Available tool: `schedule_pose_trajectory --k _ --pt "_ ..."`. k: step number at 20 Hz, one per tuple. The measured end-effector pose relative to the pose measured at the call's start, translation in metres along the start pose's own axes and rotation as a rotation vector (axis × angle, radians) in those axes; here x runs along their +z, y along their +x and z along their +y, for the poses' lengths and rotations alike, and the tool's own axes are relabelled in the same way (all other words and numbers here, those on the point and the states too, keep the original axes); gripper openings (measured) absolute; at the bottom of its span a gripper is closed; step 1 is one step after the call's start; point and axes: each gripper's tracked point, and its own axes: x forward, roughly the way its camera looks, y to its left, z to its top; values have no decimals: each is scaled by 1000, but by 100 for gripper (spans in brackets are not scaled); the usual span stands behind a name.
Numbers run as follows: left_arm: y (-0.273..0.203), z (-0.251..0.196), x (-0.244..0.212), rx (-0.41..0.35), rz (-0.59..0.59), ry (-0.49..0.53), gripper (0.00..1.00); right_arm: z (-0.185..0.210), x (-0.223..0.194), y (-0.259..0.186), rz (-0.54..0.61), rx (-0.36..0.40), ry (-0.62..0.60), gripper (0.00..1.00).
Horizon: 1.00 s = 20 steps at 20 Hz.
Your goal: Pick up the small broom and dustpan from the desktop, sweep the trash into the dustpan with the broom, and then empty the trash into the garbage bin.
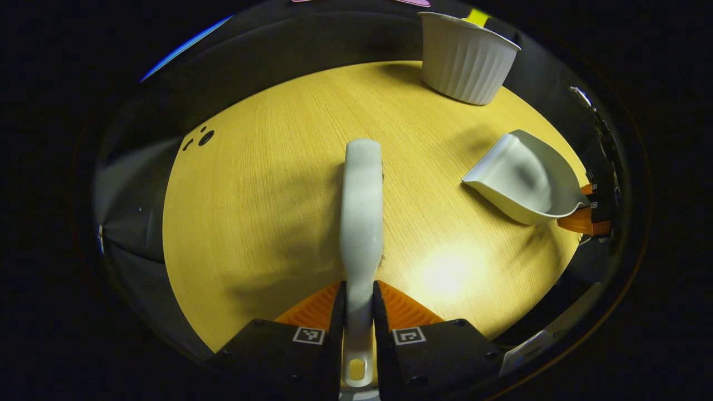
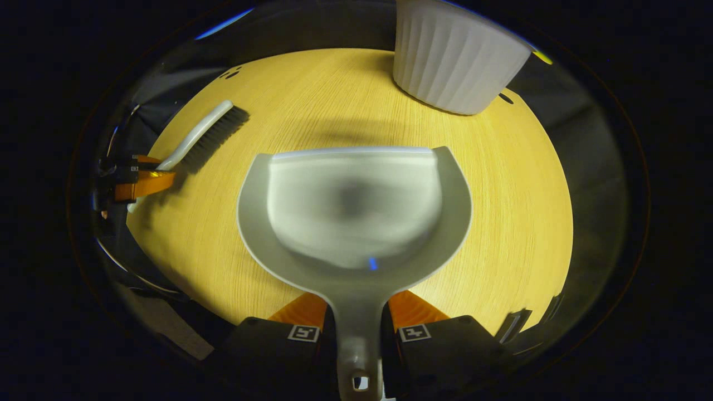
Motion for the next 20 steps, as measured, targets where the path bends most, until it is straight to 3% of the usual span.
schedule_pose_trajectory --k 4,5,6,8,9,11,14,15,16,17,18,19,20 --pt "-4 1 -5 9 -1 10 31 1 -3 0 9 2 2 37" --pt "-7 0 -7 12 -5 9 25 1 -4 -1 10 2 5 38" --pt "-10 0 -8 17 -11 8 32 2 -5 0 16 5 8 38" --pt "-18 3 -9 26 -20 11 33 3 -9 -2 29 9 14 38" --pt "-20 3 -9 28 -26 13 39 5 -13 -2 45 15 12 38" --pt "-28 2 -10 26 -42 15 33 5 -18 -7 56 23 8 40" --pt "-43 1 -6 37 -83 8 34 6 -20 -21 45 48 35 39" --pt "-50 2 -2 42 -107 8 39 6 -17 -30 32 63 50 40" --pt "-59 3 4 49 -143 6 34 5 -14 -41 11 70 58 39" --pt "-67 3 11 53 -182 4 39 3 -9 -52 -20 73 60 39" --pt "-76 3 22 58 -236 -1 34 1 -2 -63 -56 66 55 39" --pt "-87 2 33 60 -289 -8 39 -3 6 -77 -107 56 43 39" --pt "-97 2 47 64 -345 -16 34 -4 17 -90 -162 45 33 37"
